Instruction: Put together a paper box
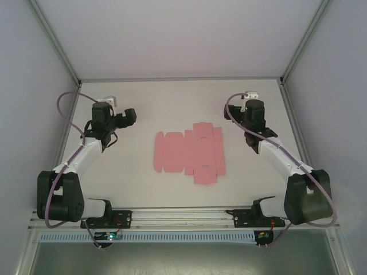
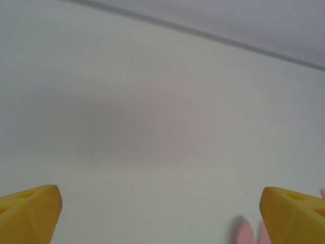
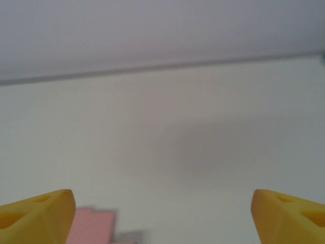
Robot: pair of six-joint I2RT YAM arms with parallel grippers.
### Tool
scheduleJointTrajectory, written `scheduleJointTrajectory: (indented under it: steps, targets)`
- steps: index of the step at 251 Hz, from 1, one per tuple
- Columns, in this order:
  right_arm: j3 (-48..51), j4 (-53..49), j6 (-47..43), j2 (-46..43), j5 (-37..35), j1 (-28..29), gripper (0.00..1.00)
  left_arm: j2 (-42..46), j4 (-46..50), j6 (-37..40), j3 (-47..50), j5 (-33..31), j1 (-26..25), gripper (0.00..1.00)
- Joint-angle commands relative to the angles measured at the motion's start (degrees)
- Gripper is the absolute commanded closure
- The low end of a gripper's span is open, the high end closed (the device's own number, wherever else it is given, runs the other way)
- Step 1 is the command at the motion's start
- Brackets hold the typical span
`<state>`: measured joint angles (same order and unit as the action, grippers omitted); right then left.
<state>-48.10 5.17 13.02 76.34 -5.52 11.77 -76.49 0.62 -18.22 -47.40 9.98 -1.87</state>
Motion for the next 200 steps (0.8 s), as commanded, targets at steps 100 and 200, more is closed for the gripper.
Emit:
scheduleJointTrajectory:
  steps: [100,200]
  targets:
    - [-3.8,-14.2,11.4,17.9,15.9,10.2,0.27,-12.4,11.5,-8.7,-2.2,15.4,-11.4,0.00]
    - [2.3,-6.8,15.0,24.0,19.3,7.7,0.27,-20.2,5.2,-11.1,-2.5,23.7,-14.3,0.00]
